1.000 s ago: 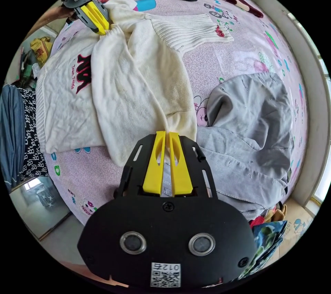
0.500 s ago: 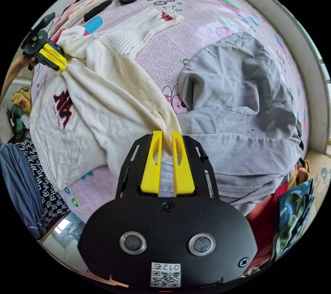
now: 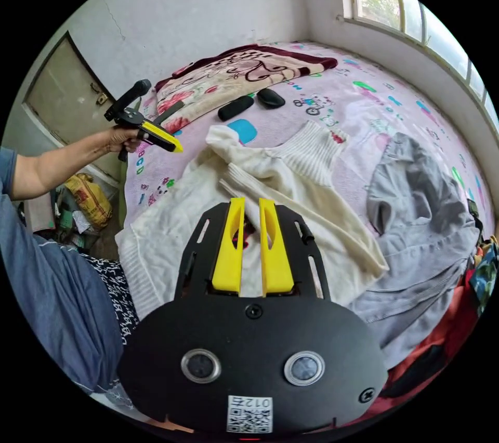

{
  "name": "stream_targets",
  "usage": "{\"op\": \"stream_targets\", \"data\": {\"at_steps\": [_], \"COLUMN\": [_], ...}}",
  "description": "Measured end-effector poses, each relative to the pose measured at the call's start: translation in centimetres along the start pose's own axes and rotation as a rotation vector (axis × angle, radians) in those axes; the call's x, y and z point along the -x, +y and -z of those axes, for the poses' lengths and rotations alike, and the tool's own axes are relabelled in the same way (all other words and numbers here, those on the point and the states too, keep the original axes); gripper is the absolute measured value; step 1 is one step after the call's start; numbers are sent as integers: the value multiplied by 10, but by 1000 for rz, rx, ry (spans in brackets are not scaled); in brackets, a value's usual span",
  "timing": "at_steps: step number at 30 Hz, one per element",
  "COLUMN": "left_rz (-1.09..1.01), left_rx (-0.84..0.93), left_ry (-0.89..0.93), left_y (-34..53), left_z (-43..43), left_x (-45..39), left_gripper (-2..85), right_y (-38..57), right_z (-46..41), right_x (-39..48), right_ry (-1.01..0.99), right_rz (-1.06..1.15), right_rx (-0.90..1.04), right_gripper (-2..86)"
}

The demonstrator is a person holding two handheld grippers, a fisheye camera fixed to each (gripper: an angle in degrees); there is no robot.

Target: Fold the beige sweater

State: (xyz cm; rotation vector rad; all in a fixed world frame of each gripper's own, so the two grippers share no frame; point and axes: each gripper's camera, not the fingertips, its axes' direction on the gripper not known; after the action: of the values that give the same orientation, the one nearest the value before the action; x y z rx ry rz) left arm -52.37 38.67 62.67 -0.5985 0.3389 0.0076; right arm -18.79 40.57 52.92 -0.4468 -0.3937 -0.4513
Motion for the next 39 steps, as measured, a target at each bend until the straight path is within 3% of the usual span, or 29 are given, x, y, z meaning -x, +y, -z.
{"op": "stream_targets", "data": {"at_steps": [8,17,26,33,36,39], "left_rz": [186,50,55,-41,-39,96], "left_rx": [-40,-52,-161,73,190,213], "left_ry": [157,79,-117,-189,-100,65], "left_y": [23,35,36,-2,-15,-19], "left_z": [-20,11,123,183,182,170], "left_x": [25,18,78,144,169,203], "left_gripper": [29,15,5,5,6,7], "right_y": [-27,-39,-72,-118,-140,-161], "right_z": [-24,-15,-7,-19,-28,-39], "right_x": [59,65,76,101,116,132], "right_ry": [-60,-29,-16,-17,-15,-14], "right_rz": [16,-38,-59,-26,-10,-5], "right_rx": [60,99,91,116,127,141], "right_gripper": [7,1,0,0,1,2]}}
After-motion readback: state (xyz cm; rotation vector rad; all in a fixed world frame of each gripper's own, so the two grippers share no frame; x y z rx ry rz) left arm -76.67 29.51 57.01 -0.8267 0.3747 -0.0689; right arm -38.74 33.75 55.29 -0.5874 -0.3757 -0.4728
